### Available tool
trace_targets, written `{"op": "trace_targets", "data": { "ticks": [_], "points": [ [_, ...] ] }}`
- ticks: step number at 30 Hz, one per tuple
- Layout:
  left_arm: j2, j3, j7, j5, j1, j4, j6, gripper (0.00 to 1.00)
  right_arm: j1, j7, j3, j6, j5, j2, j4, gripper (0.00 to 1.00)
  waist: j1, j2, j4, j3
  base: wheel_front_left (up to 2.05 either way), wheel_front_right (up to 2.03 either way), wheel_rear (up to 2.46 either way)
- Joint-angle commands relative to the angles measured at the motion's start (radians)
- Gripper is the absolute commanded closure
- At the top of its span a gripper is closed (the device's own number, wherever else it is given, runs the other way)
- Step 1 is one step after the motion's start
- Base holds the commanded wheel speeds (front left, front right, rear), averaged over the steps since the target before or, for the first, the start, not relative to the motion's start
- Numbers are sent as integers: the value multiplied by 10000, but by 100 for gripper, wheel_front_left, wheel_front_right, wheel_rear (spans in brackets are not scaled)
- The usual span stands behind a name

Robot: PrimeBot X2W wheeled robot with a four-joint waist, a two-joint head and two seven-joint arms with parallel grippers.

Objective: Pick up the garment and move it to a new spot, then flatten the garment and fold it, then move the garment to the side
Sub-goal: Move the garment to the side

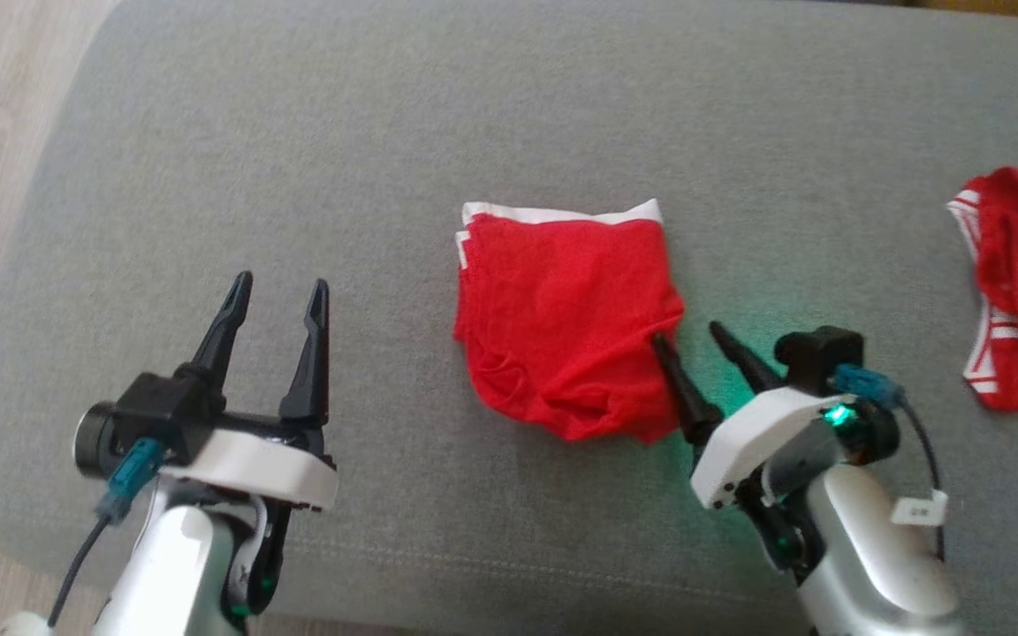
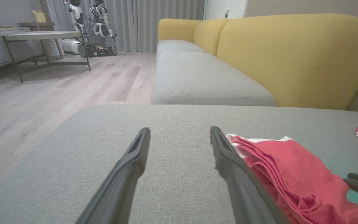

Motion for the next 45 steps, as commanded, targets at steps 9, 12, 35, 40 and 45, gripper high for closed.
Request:
{"op": "trace_targets", "data": {
  "ticks": [9, 12, 35, 40, 45],
  "points": [
    [47, 543, -222, 29, -652, 45, -61, 0, -854, 548, 1602, -7, 1275, -14, 1589, 100, -1, 0, 105, 271, 0, 0, 0],
    [53, 591, -231, 44, -657, 54, -52, 0, -922, 492, 1777, -7, 1343, -14, 1691, 100, -1, 0, 25, 254, 0, 0, 0],
    [418, 597, -154, 261, -962, -602, -149, 0, -2736, 641, -1156, -7, -929, -2157, -309, 100, -1, 0, -2641, 1039, 0, 0, 0],
    [446, 488, -104, 287, -1220, -677, -211, 0, -3191, 1221, -1966, -7, -983, -3204, -579, 100, -1, 0, -2789, 1416, 0, 0, 0],
    [443, 392, -109, 324, -1453, -726, -244, 0, -3319, 1787, -2802, -7, -733, -3928, -329, 100, -1, 0, -2752, 1687, 0, 0, 0]
  ]
}}
